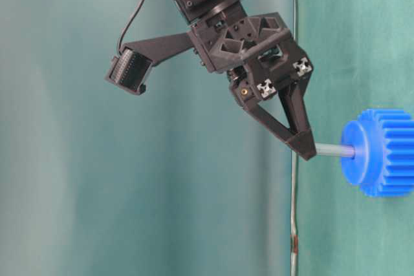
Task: Insert the shaft placed at a random location into the center hole of the medium gear at another random location.
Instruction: 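Lower the shaft into the gear's center hole with the right gripper, then open the right gripper and raise it off the inserted shaft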
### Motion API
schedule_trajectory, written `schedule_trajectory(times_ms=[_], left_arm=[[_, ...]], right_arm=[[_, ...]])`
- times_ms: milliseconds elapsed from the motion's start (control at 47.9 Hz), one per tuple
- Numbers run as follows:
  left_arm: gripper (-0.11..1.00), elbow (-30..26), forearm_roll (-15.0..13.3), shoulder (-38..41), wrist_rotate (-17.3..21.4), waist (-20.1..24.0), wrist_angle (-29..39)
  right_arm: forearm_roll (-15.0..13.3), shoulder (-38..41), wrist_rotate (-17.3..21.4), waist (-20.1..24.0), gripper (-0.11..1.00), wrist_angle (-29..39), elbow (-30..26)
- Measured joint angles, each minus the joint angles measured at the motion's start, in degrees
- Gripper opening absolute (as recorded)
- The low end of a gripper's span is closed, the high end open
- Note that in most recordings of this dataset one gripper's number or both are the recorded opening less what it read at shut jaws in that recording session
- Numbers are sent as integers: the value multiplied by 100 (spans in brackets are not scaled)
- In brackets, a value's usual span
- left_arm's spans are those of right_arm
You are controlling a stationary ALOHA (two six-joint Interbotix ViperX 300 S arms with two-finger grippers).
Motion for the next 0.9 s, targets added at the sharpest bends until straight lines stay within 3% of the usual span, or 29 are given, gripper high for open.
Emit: schedule_trajectory(times_ms=[898], left_arm=[[0, 0, 0, 0, 18, 0, 0]], right_arm=[[0, 519, 0, 0, 13, 44, -167]])
